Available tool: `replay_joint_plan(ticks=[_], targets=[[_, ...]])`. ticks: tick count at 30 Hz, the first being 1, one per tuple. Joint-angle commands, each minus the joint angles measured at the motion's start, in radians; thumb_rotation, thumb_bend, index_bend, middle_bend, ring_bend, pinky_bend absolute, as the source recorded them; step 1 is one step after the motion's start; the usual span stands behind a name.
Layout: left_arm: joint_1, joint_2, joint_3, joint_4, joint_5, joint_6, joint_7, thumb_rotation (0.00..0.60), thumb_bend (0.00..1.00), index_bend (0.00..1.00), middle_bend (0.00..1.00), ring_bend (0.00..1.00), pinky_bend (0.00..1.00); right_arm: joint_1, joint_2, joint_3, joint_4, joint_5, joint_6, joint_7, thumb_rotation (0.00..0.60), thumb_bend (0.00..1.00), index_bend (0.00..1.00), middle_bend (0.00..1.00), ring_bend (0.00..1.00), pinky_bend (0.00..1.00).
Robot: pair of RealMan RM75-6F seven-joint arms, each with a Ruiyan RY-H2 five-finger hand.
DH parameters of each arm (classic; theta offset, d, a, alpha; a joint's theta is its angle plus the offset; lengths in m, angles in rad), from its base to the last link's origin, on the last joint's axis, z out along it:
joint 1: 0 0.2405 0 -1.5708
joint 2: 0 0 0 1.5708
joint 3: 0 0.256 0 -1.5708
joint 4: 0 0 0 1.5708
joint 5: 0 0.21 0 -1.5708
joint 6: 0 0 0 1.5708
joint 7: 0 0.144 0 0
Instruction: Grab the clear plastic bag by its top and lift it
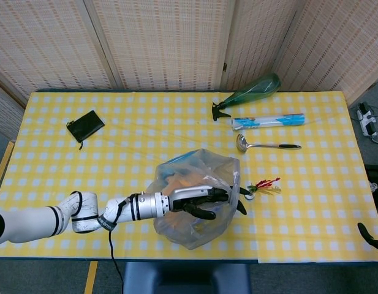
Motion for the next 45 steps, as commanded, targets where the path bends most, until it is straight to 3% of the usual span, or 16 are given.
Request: replay_joint_plan(ticks=[1, 6, 10, 15, 20, 24, 27, 37, 45], targets=[[-0.02, -0.012, 0.015, 0.039, 0.013, 0.055, -0.064, 0.228, 0.1, 0.05, 0.28, 0.21, 0.17, -0.002, 0.0, 0.002, 0.002, 0.007, -0.002, 0.002, 0.6, 0.31, 0.0, 0.0, 0.0, 0.0], [-0.029, -0.015, 0.018, 0.048, -0.004, 0.073, -0.082, 0.23, 0.09, 0.08, 0.28, 0.22, 0.21, -0.006, 0.0, 0.006, 0.002, 0.011, 0.003, 0.006, 0.6, 0.31, 0.0, 0.0, 0.0, 0.0], [-0.036, -0.016, 0.012, 0.038, -0.033, 0.056, -0.035, 0.321, 0.09, 0.12, 0.28, 0.21, 0.27, -0.012, 0.0, 0.007, 0.004, 0.008, 0.014, 0.011, 0.6, 0.31, 0.0, 0.0, 0.0, 0.0], [-0.036, -0.025, 0.007, 0.029, -0.063, 0.045, 0.006, 0.37, 0.1, 0.14, 0.28, 0.22, 0.33, -0.014, 0.001, 0.006, 0.009, 0.004, 0.014, 0.017, 0.6, 0.31, 0.0, 0.0, 0.0, 0.0], [-0.019, -0.038, -0.016, 0.011, -0.122, 0.033, 0.107, 0.495, 0.1, 0.19, 0.32, 0.32, 0.44, -0.017, 0.003, 0.008, 0.013, 0.005, 0.019, 0.028, 0.6, 0.31, 0.0, 0.0, 0.0, 0.0], [0.004, -0.038, -0.036, -0.027, -0.167, 0.033, 0.192, 0.599, 0.1, 0.28, 0.4, 0.43, 0.6, -0.017, 0.002, 0.008, 0.017, 0.006, 0.016, 0.029, 0.6, 0.31, 0.0, 0.0, 0.0, 0.0], [0.015, -0.033, -0.054, -0.062, -0.193, 0.031, 0.203, 0.6, 0.1, 0.31, 0.44, 0.5, 0.66, -0.017, 0.002, 0.008, 0.018, 0.01, 0.009, 0.03, 0.6, 0.31, 0.0, 0.0, 0.0, 0.0], [0.041, -0.021, -0.1, -0.13, -0.254, 0.011, 0.19, 0.6, 0.12, 0.38, 0.48, 0.55, 0.74, -0.023, 0.003, 0.007, 0.021, 0.002, 0.02, 0.034, 0.6, 0.31, 0.0, 0.0, 0.0, 0.0], [0.082, 0.038, -0.183, -0.298, -0.43, -0.058, 0.266, 0.6, 0.17, 0.47, 0.58, 0.64, 0.83, -0.024, 0.002, 0.006, 0.022, -0.005, 0.024, 0.032, 0.6, 0.31, 0.0, 0.0, 0.0, 0.0]])
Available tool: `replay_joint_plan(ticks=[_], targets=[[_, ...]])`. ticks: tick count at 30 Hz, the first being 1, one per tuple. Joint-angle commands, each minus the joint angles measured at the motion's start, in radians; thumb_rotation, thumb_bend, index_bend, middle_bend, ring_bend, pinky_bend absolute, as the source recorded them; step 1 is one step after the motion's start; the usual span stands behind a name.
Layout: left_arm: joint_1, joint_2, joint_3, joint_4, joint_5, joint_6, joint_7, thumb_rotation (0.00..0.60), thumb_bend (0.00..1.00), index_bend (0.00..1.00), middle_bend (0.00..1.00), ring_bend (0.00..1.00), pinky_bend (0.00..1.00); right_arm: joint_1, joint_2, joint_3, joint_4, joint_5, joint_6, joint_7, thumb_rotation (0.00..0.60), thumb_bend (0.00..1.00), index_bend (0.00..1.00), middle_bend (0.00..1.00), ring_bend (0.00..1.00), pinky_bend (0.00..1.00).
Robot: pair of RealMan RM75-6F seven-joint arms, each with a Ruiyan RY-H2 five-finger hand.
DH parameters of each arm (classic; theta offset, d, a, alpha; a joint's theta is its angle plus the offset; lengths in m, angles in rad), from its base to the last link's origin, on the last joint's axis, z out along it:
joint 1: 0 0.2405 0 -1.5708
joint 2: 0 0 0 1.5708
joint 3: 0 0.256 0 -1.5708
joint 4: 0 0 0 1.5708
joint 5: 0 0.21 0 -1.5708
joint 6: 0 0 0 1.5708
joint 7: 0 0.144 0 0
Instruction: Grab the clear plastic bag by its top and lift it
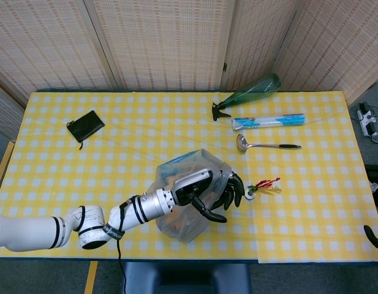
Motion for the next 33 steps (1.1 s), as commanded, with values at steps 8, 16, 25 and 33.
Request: replay_joint_plan(ticks=[8, 16, 25, 33], targets=[[0.08, 0.07, -0.092, -0.162, -0.171, -0.058, 0.155, 0.6, 0.25, 0.51, 0.67, 0.72, 0.88, 0.0, -0.001, -0.004, -0.004, -0.012, 0.004, -0.009, 0.6, 0.31, 0.0, 0.0, 0.0, 0.0], [0.152, 0.081, -0.131, -0.239, -0.306, -0.026, 0.364, 0.6, 0.65, 0.6, 0.83, 0.85, 0.96, 0.005, -0.002, -0.006, -0.009, -0.028, 0.007, -0.016, 0.6, 0.31, 0.0, 0.0, 0.0, 0.0], [0.221, 0.134, -0.167, -0.346, -0.407, -0.004, 0.583, 0.6, 0.77, 0.59, 0.84, 0.88, 0.98, 0.031, -0.002, -0.01, -0.026, -0.045, -0.025, -0.041, 0.6, 0.31, 0.0, 0.0, 0.0, 0.0], [0.288, 0.198, -0.235, -0.4, -0.457, -0.027, 0.599, 0.6, 0.78, 0.59, 0.84, 0.88, 0.98, 0.055, -0.003, -0.014, -0.045, -0.063, -0.05, -0.069, 0.6, 0.31, 0.0, 0.0, 0.0, 0.0]])
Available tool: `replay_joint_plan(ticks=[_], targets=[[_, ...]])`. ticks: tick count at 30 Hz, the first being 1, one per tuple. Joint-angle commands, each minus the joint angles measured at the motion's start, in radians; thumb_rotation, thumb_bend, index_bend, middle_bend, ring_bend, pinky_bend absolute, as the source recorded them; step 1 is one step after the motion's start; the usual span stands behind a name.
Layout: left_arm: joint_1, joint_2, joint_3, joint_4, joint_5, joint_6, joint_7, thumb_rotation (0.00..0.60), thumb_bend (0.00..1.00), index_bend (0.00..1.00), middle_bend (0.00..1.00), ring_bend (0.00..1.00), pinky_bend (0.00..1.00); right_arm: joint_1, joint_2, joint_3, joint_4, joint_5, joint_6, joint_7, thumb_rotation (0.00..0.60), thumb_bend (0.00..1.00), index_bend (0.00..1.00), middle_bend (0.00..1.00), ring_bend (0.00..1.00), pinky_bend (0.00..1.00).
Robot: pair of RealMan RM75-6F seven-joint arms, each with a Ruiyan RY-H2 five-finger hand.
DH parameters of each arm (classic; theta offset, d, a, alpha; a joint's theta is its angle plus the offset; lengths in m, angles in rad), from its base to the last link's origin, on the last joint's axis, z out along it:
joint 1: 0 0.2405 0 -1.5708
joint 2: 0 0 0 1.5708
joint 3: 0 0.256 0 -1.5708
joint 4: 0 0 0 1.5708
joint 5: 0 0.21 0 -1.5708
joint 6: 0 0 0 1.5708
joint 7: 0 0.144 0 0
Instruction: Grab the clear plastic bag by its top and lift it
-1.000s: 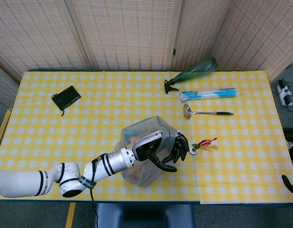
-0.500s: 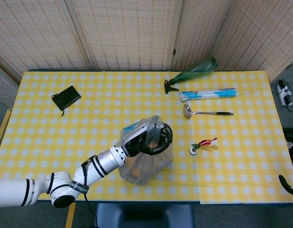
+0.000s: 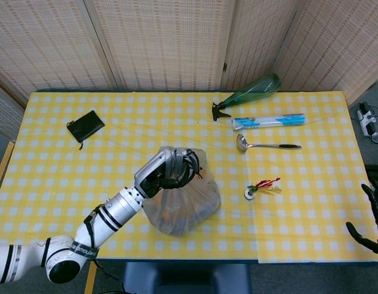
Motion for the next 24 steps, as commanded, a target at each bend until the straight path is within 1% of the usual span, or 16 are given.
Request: replay_joint_plan(ticks=[1, 5, 8, 11, 14, 16, 18, 22, 24], targets=[[0.023, 0.029, -0.029, -0.019, -0.014, -0.011, 0.003, 0.6, 0.78, 0.59, 0.84, 0.88, 0.98, 0.006, -0.001, -0.002, -0.004, -0.003, -0.008, -0.006, 0.6, 0.31, 0.0, 0.0, 0.0, 0.0], [0.052, 0.083, -0.082, -0.044, -0.023, -0.018, 0.001, 0.6, 0.78, 0.59, 0.84, 0.88, 0.98, 0.011, 0.0, -0.005, -0.008, -0.003, -0.016, -0.011, 0.6, 0.31, 0.0, 0.0, 0.0, 0.0], [0.07, 0.14, -0.141, -0.058, -0.034, -0.038, -0.024, 0.6, 0.78, 0.59, 0.84, 0.88, 0.98, 0.008, 0.0, -0.005, -0.009, -0.002, -0.009, -0.012, 0.6, 0.31, 0.0, 0.0, 0.0, 0.0], [0.075, 0.217, -0.212, -0.059, -0.061, -0.076, -0.038, 0.6, 0.79, 0.59, 0.84, 0.88, 0.98, 0.003, -0.001, -0.005, -0.011, 0.003, -0.001, -0.019, 0.6, 0.31, 0.0, 0.0, 0.0, 0.0], [0.069, 0.285, -0.292, -0.06, -0.131, -0.097, -0.048, 0.6, 0.79, 0.59, 0.84, 0.88, 0.98, 0.003, -0.002, -0.004, -0.012, 0.009, -0.003, -0.023, 0.6, 0.31, 0.0, 0.0, 0.0, 0.0], [0.061, 0.326, -0.365, -0.055, -0.176, -0.126, -0.092, 0.6, 0.79, 0.59, 0.84, 0.88, 0.98, 0.006, -0.003, -0.004, -0.013, 0.014, -0.013, -0.028, 0.6, 0.31, 0.0, 0.0, 0.0, 0.0], [0.055, 0.367, -0.418, -0.034, -0.189, -0.163, -0.106, 0.6, 0.79, 0.59, 0.84, 0.88, 0.98, 0.009, -0.003, -0.004, -0.016, 0.017, -0.019, -0.031, 0.6, 0.31, 0.0, 0.0, 0.0, 0.0], [0.054, 0.401, -0.452, -0.022, -0.218, -0.195, -0.094, 0.6, 0.79, 0.59, 0.84, 0.88, 0.98, 0.009, -0.004, -0.003, -0.019, 0.022, -0.02, -0.039, 0.6, 0.31, 0.0, 0.0, 0.0, 0.0], [0.058, 0.402, -0.453, -0.024, -0.226, -0.206, -0.091, 0.6, 0.79, 0.59, 0.84, 0.88, 0.98, 0.011, -0.005, -0.004, -0.02, 0.022, -0.023, -0.045, 0.6, 0.31, 0.0, 0.0, 0.0, 0.0]])
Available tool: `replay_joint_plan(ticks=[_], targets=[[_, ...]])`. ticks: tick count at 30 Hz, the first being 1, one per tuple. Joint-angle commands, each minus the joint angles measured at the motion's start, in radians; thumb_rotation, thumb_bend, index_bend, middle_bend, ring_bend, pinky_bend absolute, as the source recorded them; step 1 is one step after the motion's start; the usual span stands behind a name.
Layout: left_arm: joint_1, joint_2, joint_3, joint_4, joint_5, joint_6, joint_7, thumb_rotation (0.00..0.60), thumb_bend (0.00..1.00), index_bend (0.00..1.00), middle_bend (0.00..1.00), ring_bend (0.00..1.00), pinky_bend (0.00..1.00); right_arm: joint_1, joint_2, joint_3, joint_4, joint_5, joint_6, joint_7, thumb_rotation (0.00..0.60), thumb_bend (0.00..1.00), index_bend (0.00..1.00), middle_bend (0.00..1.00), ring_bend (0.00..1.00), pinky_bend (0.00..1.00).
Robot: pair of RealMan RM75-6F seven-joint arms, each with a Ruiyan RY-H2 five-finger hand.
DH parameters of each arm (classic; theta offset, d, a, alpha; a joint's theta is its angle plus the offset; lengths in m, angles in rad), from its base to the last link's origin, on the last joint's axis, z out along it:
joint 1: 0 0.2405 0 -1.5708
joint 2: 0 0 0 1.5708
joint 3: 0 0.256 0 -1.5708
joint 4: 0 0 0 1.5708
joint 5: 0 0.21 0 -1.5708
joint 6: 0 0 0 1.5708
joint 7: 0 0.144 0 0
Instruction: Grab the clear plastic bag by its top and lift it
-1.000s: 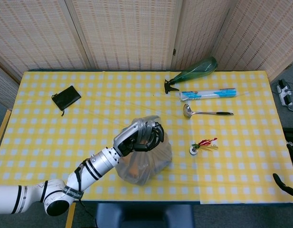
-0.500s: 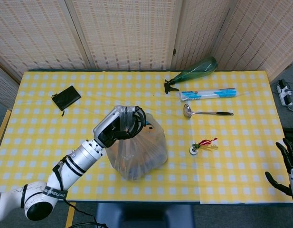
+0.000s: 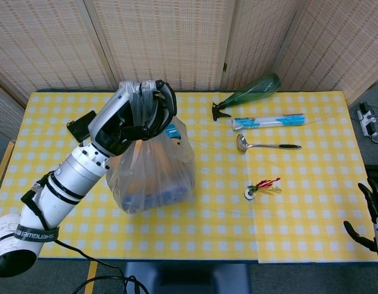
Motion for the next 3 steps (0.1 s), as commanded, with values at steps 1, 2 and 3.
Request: replay_joint_plan(ticks=[1, 2, 3], targets=[[0.007, 0.004, -0.011, 0.003, -0.012, -0.02, -0.001, 0.6, 0.79, 0.59, 0.84, 0.88, 0.98, 0.003, -0.001, -0.002, -0.002, -0.001, -0.005, -0.006, 0.6, 0.31, 0.0, 0.0, 0.0, 0.0], [0.011, -0.002, -0.008, 0.004, -0.009, -0.02, 0.002, 0.6, 0.79, 0.59, 0.84, 0.88, 0.98, 0.004, -0.001, -0.003, -0.003, -0.002, -0.007, -0.008, 0.6, 0.31, 0.0, 0.0, 0.0, 0.0], [0.013, -0.007, -0.004, 0.006, -0.007, -0.021, 0.007, 0.6, 0.79, 0.59, 0.84, 0.88, 0.98, 0.005, -0.001, -0.003, -0.004, -0.003, -0.008, -0.009, 0.6, 0.31, 0.0, 0.0, 0.0, 0.0]])
